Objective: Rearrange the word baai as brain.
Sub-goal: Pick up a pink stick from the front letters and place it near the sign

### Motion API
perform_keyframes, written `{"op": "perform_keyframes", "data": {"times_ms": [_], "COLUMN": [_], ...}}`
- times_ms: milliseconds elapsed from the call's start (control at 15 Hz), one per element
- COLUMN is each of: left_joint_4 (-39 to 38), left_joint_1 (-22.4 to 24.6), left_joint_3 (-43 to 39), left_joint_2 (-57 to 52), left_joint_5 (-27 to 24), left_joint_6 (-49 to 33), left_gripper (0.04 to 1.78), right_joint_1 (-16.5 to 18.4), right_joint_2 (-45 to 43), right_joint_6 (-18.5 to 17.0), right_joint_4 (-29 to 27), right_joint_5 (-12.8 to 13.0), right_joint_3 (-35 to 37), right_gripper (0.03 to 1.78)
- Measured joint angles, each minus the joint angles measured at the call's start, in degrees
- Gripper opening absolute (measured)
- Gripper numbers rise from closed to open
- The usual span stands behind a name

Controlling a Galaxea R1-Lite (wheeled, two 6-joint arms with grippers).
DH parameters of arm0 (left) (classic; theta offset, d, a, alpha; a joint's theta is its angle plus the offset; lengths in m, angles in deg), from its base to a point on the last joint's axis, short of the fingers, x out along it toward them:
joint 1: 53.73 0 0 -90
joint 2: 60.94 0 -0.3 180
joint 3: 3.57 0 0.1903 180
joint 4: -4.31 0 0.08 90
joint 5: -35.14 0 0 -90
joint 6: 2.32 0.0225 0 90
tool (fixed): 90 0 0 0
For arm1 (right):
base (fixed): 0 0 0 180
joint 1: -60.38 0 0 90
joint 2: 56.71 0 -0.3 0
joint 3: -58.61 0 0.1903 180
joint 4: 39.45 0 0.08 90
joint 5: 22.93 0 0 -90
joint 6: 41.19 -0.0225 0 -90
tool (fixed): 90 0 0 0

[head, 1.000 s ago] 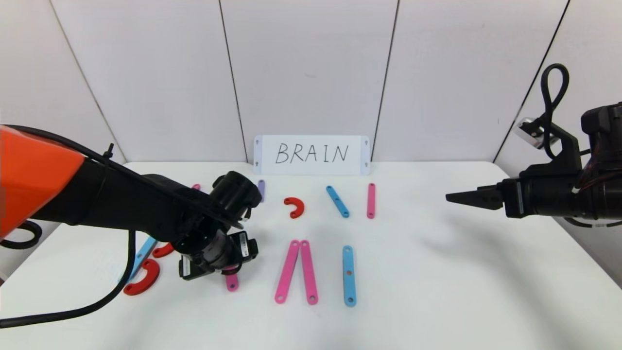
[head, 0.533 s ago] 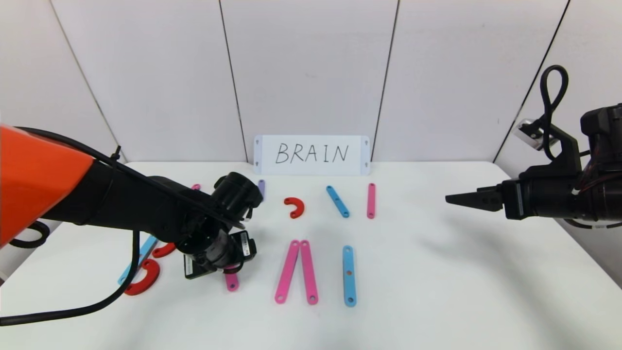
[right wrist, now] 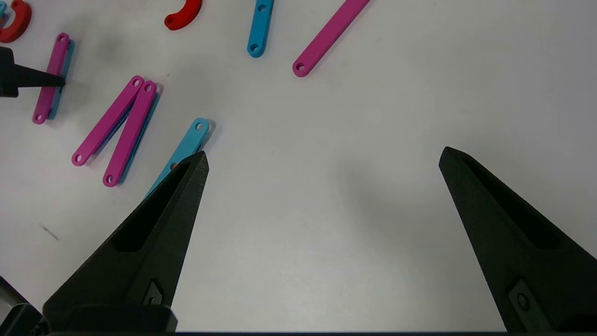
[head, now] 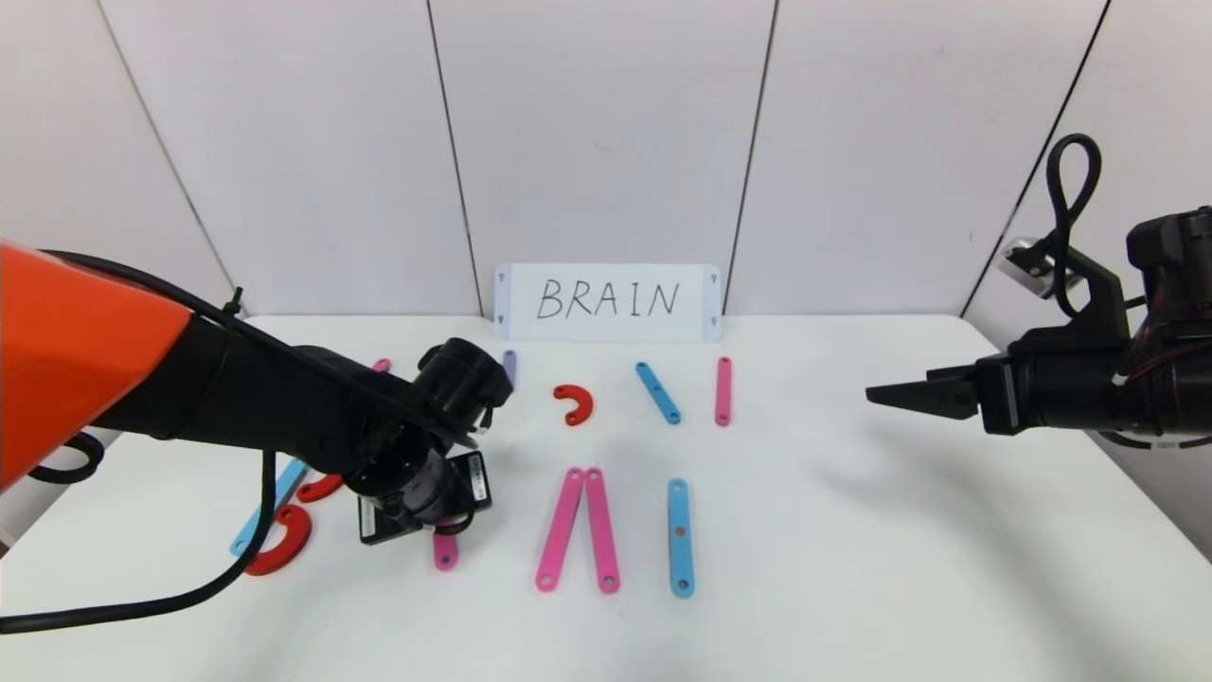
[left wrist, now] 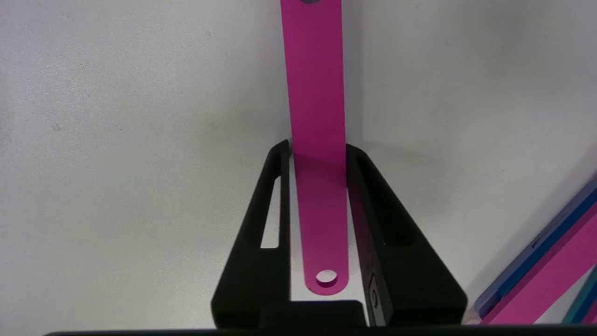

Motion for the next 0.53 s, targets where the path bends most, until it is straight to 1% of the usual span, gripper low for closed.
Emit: {"op": "perform_keyframes", "data": {"times_ms": [67, 533], "left_joint_4": [0.0, 0.2], "left_joint_1": [0.0, 0.0], "left_joint_3": [0.0, -0.1], "left_joint_2": [0.0, -1.2], "left_joint_5": [0.0, -0.1], "left_joint_6": [0.0, 0.7], "left_gripper": [0.30, 0.30], "right_joint_1": [0.0, -0.2], "right_joint_2": [0.0, 0.0], "right_joint_6": [0.0, -0.1], "right_joint_4": [0.0, 0.0], "right_joint_5": [0.0, 0.0], "right_joint_3": [0.0, 0.1], "right_gripper": [1.74, 1.74]}}
